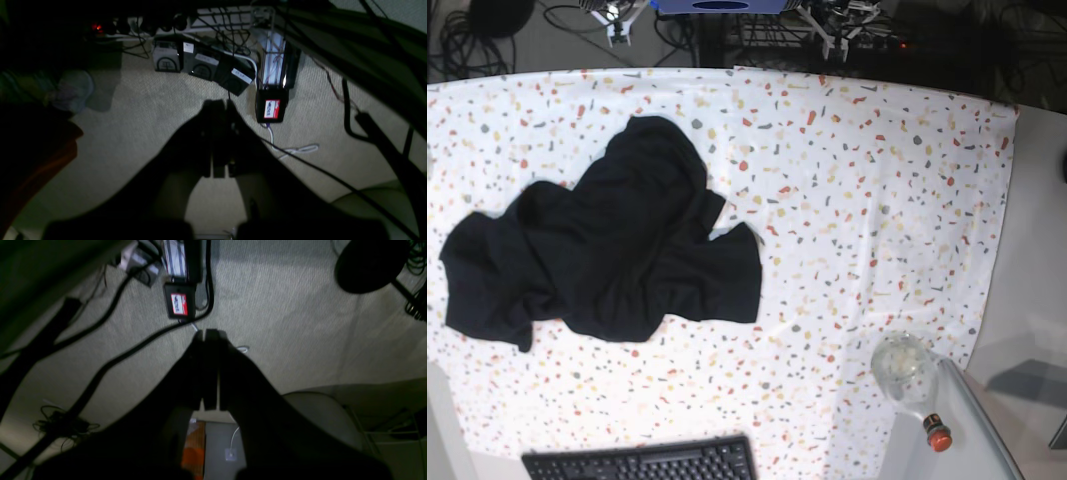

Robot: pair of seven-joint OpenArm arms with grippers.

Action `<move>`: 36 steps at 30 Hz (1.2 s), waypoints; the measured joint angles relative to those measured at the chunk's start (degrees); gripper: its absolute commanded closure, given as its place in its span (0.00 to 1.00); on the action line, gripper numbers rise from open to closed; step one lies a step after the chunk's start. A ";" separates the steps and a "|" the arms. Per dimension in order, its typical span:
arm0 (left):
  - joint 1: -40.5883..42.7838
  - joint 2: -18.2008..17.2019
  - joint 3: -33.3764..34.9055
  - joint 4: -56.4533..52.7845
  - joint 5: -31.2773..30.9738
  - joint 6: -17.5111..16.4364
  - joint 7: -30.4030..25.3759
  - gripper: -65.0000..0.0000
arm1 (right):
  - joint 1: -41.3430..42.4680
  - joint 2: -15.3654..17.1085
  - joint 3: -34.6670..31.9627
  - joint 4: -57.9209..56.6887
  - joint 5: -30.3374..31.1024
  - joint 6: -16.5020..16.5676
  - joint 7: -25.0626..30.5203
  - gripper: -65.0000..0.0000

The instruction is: Layout the t-shirt on the table in an organized manner, then fold the t-shirt properly

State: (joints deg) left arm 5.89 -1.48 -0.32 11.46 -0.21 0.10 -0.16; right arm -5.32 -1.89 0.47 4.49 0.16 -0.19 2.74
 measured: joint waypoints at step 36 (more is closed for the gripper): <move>20.81 -7.98 0.50 27.71 -0.20 0.00 0.90 1.00 | -26.32 1.09 0.39 48.43 0.09 0.04 -13.51 1.00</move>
State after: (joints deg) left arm 26.70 -9.45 0.19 39.18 -0.40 0.10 0.73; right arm -31.64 -0.80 0.86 52.93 0.25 -0.14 -10.76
